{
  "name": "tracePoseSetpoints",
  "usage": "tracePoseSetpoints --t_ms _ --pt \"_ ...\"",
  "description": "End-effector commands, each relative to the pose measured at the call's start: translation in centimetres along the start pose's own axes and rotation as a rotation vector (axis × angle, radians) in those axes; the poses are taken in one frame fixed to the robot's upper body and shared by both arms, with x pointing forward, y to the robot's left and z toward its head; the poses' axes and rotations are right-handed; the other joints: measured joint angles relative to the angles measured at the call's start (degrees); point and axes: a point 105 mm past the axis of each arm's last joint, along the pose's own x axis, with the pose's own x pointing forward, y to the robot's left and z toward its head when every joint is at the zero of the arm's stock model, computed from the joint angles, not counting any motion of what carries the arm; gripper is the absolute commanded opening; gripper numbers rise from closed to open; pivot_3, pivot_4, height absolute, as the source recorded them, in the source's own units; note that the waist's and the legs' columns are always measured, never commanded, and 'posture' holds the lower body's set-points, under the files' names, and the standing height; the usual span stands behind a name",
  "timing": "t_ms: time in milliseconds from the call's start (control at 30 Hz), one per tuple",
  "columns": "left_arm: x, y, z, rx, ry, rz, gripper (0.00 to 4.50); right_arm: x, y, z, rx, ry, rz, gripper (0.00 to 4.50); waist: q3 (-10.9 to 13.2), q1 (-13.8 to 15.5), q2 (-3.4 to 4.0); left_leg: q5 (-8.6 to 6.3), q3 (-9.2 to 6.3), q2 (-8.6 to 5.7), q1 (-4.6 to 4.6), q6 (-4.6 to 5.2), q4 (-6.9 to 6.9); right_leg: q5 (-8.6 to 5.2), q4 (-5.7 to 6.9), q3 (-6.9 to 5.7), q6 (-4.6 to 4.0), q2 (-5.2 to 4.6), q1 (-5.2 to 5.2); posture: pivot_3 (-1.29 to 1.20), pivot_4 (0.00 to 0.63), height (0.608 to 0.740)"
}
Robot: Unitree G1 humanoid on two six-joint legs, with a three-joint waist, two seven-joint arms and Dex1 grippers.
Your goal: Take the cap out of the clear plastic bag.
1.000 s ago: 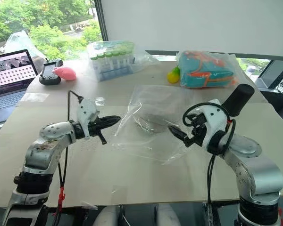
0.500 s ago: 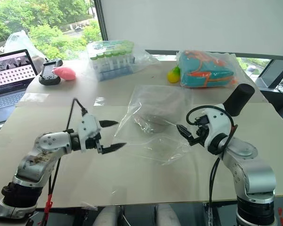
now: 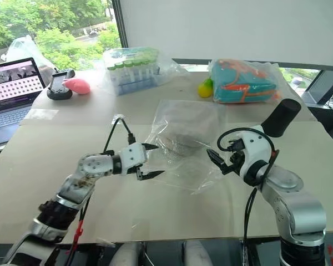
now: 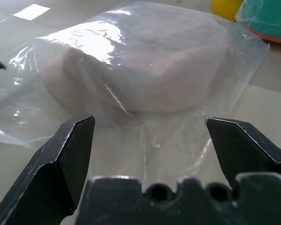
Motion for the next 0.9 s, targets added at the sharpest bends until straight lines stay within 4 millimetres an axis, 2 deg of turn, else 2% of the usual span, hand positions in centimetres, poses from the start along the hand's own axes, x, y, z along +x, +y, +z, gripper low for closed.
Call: tracePoseSetpoints --t_ms 33,67,167,200,267,467,533,600,900 --pt "0.4 0.3 0.6 0.069 -0.007 -0.003 4.48 -0.6 0.2 1.3 -0.031 -0.049 -0.009 4.5 0.0 -0.1 0.0 0.0 0.0 0.0 0.0 0.0 0.0 0.0 0.01 0.0 0.0 0.0 -0.01 0.0 0.15 0.74" --pt "0.5 0.2 0.6 0.072 -0.002 -0.009 4.48 -0.6 0.2 1.4 -0.031 -0.051 -0.01 4.5 0.0 -0.12 0.0 0.0 0.0 0.0 0.0 0.0 0.0 0.0 0.01 0.0 0.0 0.0 -0.01 0.0 0.15 0.74" --pt "0.7 0.1 0.3 0.074 0.018 -0.025 3.81 -0.5 0.2 1.7 -0.028 -0.062 -0.016 4.5 0.0 -0.06 0.0 0.0 0.0 0.01 0.0 0.0 -0.01 0.0 0.01 0.0 0.01 0.0 -0.01 0.0 0.15 0.74" --pt "0.7 0.1 0.3 0.071 0.02 -0.024 3.41 -0.5 0.2 1.7 -0.027 -0.064 -0.018 4.5 0.0 -0.06 0.0 0.0 0.0 0.0 0.0 0.0 -0.01 0.0 0.0 0.0 0.01 0.0 -0.01 0.0 0.15 0.74" --pt "0.7 0.1 0.3 0.074 0.017 -0.023 2.89 -0.4 0.2 1.7 -0.029 -0.062 -0.016 4.5 0.0 -0.05 0.0 0.0 0.0 0.0 -0.01 0.0 -0.01 0.0 0.0 0.0 0.0 0.0 -0.01 0.0 0.15 0.74" --pt "0.7 0.3 0.6 0.073 0.015 -0.015 0.73 -1.1 3.4 1.8 -0.075 -0.067 0.193 4.5 0.0 -0.05 0.0 0.0 -0.01 0.01 -0.01 0.0 -0.01 -0.01 0.0 -0.02 0.01 0.0 -0.01 0.0 0.15 0.74" --pt "0.7 0.3 0.6 0.068 0.014 -0.011 0.13 -1.7 5.0 1.6 -0.106 -0.056 0.325 4.5 0.0 -0.04 0.0 0.0 -0.02 0.0 -0.01 0.0 0.0 -0.01 0.0 -0.02 0.01 0.0 0.0 0.0 0.15 0.74" --pt "0.7 0.4 0.8 0.065 0.012 -0.01 0.05 -2.3 6.2 1.1 -0.123 -0.039 0.427 4.5 0.0 -0.03 0.0 0.0 -0.02 0.0 -0.01 0.0 0.0 -0.01 0.0 -0.02 0.02 0.0 0.01 0.0 0.15 0.74" --pt "0.4 0.9 0.9 0.076 0.015 0.015 0.05 -2.5 6.9 -0.4 -0.186 0.025 0.526 4.5 0.0 -0.01 0.0 0.0 -0.02 0.0 0.01 0.0 0.0 -0.02 -0.01 -0.03 0.02 0.0 0.01 0.0 0.15 0.74"
